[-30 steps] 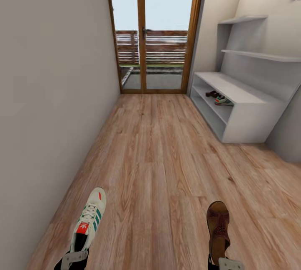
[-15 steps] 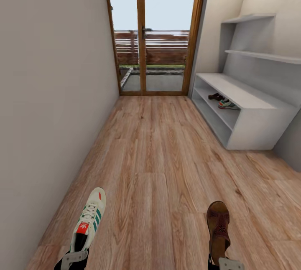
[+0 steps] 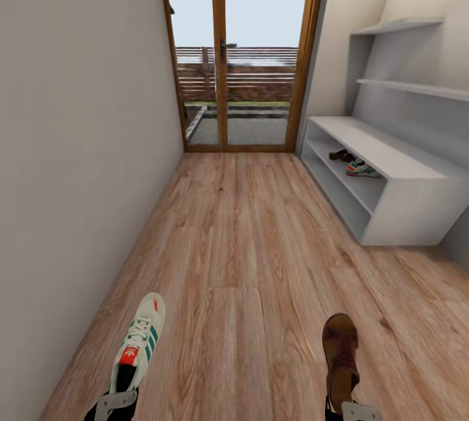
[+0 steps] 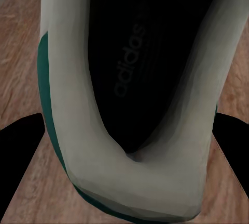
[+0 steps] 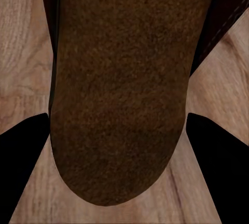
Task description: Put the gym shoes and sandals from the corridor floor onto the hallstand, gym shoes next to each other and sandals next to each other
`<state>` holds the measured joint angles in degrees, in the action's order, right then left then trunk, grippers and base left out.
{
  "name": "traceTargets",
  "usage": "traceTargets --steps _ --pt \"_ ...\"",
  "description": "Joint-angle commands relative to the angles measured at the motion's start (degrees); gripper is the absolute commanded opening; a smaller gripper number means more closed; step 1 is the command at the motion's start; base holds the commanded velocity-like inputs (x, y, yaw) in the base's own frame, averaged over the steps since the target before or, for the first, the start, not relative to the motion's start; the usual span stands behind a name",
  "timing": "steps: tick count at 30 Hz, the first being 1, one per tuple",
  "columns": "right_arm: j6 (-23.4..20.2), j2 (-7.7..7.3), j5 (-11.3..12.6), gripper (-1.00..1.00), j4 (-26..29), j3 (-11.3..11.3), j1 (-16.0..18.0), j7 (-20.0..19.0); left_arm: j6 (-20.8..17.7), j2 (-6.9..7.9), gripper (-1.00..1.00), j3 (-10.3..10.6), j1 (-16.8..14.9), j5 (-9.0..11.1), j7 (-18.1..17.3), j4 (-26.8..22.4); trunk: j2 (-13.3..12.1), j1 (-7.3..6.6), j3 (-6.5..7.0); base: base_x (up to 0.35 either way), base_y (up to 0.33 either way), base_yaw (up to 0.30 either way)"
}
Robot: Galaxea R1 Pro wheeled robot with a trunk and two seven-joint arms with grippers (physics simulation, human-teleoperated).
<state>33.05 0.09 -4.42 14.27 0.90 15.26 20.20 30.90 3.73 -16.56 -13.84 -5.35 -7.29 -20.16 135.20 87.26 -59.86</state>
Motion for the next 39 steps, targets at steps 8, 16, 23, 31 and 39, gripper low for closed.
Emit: traceTargets --steps 8,16,23,31,39 --pt "0.0 0.0 -0.5 -1.0 0.0 0.1 0.0 0.5 0.2 -0.03 -1.0 -0.5 0.0 -0.5 -0.3 0.0 0.0 0.02 -0.05 0.328 0.0 0.0" --pt "0.0 0.0 -0.5 -1.0 0.0 0.1 0.0 0.5 0.2 -0.03 -1.0 -0.5 0.0 -0.5 -0.3 0.0 0.0 0.02 -0.05 0.328 0.0 0.0" --pt "0.0 0.0 -0.5 -1.0 0.0 0.2 0.0 0.5 0.2 -0.03 -1.0 -0.5 0.0 -0.5 -0.3 0.0 0.0 0.02 -0.05 0.328 0.0 0.0" --pt "0.0 0.0 -0.5 -1.0 -0.1 0.2 0.0 0.5 0.2 -0.03 -1.0 -0.5 0.0 -0.5 -0.3 0.0 0.0 0.02 -0.05 0.328 0.0 0.0" --pt "0.0 0.0 -0.5 -1.0 0.0 0.2 0.0 0.5 0.2 -0.03 -1.0 -0.5 0.0 -0.5 -0.3 0.0 0.0 0.02 -0.05 0.328 0.0 0.0"
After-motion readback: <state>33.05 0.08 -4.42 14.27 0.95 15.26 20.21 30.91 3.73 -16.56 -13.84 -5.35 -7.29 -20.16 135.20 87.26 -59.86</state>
